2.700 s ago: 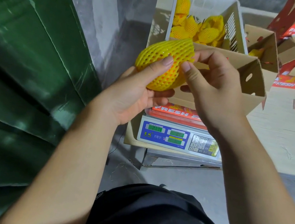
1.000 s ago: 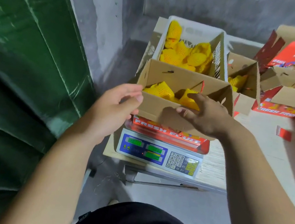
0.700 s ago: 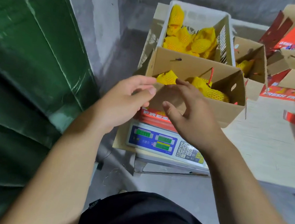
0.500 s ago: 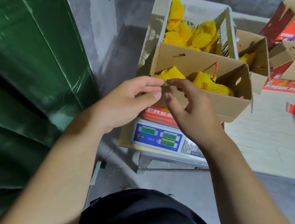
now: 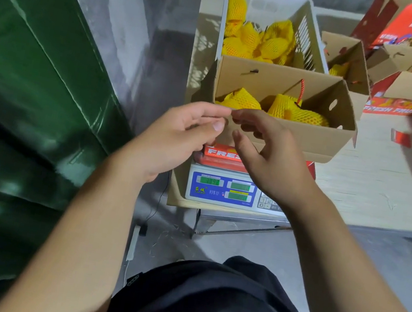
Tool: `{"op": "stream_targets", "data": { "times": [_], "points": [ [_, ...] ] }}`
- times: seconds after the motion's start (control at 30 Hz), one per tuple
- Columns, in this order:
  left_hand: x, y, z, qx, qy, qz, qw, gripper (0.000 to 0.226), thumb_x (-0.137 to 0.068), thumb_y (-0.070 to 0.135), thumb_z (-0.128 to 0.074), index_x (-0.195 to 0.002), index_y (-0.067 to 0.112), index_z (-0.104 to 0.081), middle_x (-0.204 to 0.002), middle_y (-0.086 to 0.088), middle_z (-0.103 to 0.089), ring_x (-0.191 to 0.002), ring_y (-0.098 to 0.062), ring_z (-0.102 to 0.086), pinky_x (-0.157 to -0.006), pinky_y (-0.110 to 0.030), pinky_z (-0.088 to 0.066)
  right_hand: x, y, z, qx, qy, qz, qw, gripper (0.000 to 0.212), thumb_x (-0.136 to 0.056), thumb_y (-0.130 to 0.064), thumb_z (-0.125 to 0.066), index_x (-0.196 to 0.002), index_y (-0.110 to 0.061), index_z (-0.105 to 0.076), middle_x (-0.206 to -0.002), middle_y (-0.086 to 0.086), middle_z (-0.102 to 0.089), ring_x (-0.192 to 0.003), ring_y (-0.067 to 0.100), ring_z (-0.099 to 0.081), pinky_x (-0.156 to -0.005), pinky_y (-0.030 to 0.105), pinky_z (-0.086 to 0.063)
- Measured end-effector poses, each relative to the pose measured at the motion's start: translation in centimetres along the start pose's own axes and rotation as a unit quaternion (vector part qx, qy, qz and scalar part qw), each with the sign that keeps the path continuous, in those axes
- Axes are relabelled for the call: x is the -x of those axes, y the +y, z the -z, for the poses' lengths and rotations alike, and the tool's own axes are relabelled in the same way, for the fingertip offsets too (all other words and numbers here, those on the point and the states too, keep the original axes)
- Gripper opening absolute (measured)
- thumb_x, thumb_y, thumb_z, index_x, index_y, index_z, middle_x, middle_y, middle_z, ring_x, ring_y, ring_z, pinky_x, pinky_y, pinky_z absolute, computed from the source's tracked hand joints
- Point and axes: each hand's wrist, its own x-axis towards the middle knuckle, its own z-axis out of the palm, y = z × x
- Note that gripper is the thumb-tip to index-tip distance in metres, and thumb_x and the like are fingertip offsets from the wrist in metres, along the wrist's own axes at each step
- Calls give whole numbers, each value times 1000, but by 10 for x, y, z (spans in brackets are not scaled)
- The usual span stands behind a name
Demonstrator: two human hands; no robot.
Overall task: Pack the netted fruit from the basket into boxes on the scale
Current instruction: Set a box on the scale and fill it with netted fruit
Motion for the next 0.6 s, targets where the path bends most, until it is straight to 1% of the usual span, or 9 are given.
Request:
{"op": "stream_targets", "data": {
  "times": [0.1,0.2,0.23,0.27,0.33,0.4,0.47,0.53,0.6],
  "points": [
    [-4,0,4,0,-4,-10,1000,21,-105,36,-60,-119,49,-69,-117,18,-75,-105,-3,-71,-82,-19,-56,-4,1,0,-13,8,4,1000,32,-103,-22,-61,-135,-20,-64,-126,-8,-70,-114,6,-63,-99,37,-54],
    [-13,3,7,26,-5,-29,999,24,-100,38,-64,-120,48,-70,-120,17,-75,-106,-3,-72,-80,-20,-60,-14,0,2,-24,15,13,1000,31,-103,-20,-61,-134,-18,-64,-125,-8,-70,-114,5,-62,-98,32,-53],
    [-18,4,8,37,-6,-33,999,26,-97,38,-65,-121,48,-70,-122,17,-75,-108,-3,-72,-81,-22,-60,-18,0,3,-25,17,19,999,31,-103,-19,-61,-134,-17,-64,-124,-8,-70,-114,5,-62,-97,30,-53],
    [-22,5,7,50,-5,-34,998,28,-95,40,-67,-122,47,-71,-124,16,-74,-110,-5,-71,-84,-25,-60,-22,0,4,-27,20,25,999,31,-103,-19,-61,-134,-17,-64,-124,-7,-70,-113,5,-63,-97,28,-53],
    [-32,5,5,79,1,-35,996,32,-93,39,-68,-125,45,-71,-127,12,-74,-115,-11,-71,-95,-35,-56,-31,1,7,-34,28,37,998,31,-103,-20,-62,-133,-16,-65,-123,-5,-71,-112,5,-64,-95,27,-54],
    [-43,9,2,100,8,-41,994,34,-93,37,-67,-126,41,-71,-127,8,-74,-117,-15,-70,-98,-39,-54,-43,5,12,-43,36,47,997,30,-102,-20,-62,-132,-14,-66,-121,-3,-71,-112,8,-65,-94,29,-54],
    [-60,17,0,97,11,-52,994,33,-93,36,-66,-124,42,-71,-125,9,-75,-111,-13,-71,-92,-37,-53,-61,15,22,-48,40,54,997,29,-102,-18,-63,-130,-12,-67,-120,-2,-72,-111,10,-66,-94,33,-54],
    [-85,29,1,72,11,-65,995,28,-95,33,-65,-121,42,-72,-121,11,-76,-100,-10,-72,-87,-31,-54,-90,31,39,-45,38,61,996,28,-102,-19,-63,-129,-12,-68,-119,-3,-73,-109,8,-67,-93,34,-55],
    [-121,43,3,39,19,-73,996,23,-103,25,-63,-120,37,-72,-115,13,-78,-92,-6,-72,-80,-23,-57,-131,54,59,-28,39,54,997,29,-102,-23,-61,-128,-13,-67,-119,-5,-72,-107,6,-68,-93,36,-56]
  ]
}}
